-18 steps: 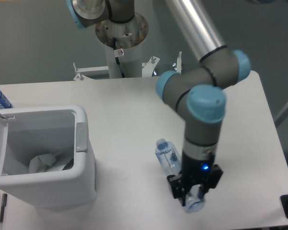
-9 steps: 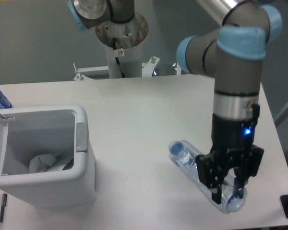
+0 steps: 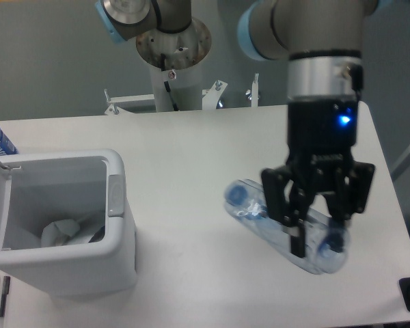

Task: Place the trash in the trash can
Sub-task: 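Carry the bottle over the bin, lower it in, open gripper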

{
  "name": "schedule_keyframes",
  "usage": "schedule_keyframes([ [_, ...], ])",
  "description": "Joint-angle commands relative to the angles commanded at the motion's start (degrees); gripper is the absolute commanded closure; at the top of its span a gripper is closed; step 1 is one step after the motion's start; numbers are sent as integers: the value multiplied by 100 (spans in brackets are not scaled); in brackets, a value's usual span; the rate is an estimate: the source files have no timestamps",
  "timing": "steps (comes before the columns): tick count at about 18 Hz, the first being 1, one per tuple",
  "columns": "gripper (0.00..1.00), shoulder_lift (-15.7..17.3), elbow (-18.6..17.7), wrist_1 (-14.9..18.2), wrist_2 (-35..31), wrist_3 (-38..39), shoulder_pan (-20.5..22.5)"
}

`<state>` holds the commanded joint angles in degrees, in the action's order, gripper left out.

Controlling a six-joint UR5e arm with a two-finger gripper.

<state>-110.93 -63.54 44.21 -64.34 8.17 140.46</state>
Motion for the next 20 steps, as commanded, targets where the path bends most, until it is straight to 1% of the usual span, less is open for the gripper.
schedule_keyframes([
  [2, 45, 149, -141, 0, 0, 123, -97],
  [5, 45, 238, -334, 0, -9, 194, -501],
  [10, 45, 194, -405, 0, -18, 185, -1089],
  [13, 45, 115, -537, 0, -17, 150, -1433],
  [16, 44, 45, -581, 0, -18, 159, -1565],
  [17, 43, 45, -651, 0, -18, 159, -1618],
  [18, 42, 71, -747, -9, -18, 150, -1662],
  [20, 18, 106, -835, -9, 9, 141, -1689],
])
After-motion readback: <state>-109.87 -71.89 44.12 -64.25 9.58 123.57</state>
